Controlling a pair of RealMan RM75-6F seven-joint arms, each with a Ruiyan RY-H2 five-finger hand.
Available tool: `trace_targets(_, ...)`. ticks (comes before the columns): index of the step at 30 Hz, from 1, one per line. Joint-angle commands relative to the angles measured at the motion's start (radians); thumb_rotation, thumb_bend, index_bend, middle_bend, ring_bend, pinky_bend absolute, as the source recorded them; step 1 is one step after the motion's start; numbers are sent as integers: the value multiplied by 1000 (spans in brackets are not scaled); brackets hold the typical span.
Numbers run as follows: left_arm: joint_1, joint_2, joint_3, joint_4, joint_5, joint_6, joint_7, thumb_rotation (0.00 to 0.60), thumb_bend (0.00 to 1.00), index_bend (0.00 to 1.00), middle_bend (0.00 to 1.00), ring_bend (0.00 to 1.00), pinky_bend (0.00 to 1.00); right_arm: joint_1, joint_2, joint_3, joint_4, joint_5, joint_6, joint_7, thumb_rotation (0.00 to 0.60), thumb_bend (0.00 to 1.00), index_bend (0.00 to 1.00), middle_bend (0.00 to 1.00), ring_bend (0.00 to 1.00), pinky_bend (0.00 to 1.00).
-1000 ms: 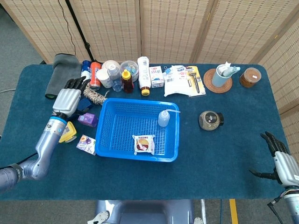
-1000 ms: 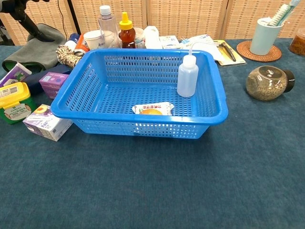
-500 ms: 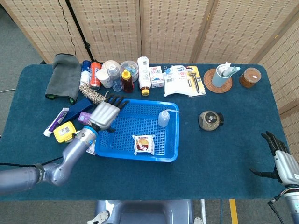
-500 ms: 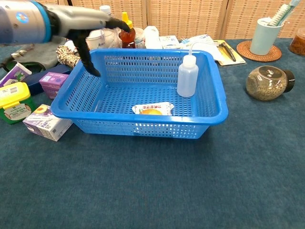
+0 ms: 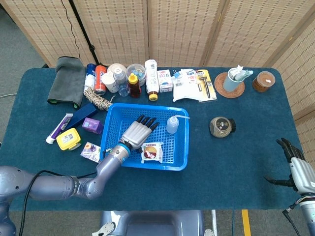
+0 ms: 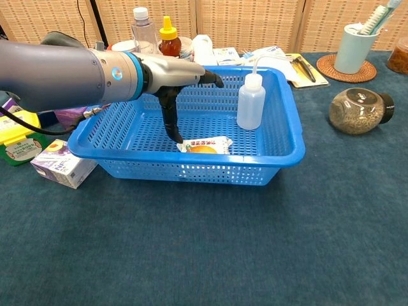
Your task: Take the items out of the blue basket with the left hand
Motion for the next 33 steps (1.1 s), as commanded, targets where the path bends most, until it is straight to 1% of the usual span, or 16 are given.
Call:
trace_targets(1, -8, -23, 9, 12, -14, 8, 3, 600, 62, 0, 0, 0, 0, 1, 0, -1, 0, -2, -2, 1, 600, 0, 0, 0, 0, 0)
trace_targets(8, -24, -70, 19, 42, -32, 6, 1, 600, 61, 0, 0, 0, 0, 0, 0, -1, 0, -5, -1, 3, 600, 0, 0, 0, 0, 0)
trace_targets(20, -33, -106, 33, 59, -50, 9, 2, 600, 62, 0, 0, 0, 0, 0, 2, -1, 1, -6, -1, 8, 600, 0, 0, 0, 0, 0)
trace_targets(29, -55, -152, 40, 113, -81, 12, 32, 600, 61, 0, 0, 0, 0, 0, 1, -1, 1, -8, -1, 8, 600, 0, 0, 0, 0, 0)
trace_targets(33, -56, -172, 35, 147, -64, 1, 19, 600, 61, 0, 0, 0, 0, 0, 2, -1, 1, -8, -1, 10, 600, 0, 0, 0, 0, 0)
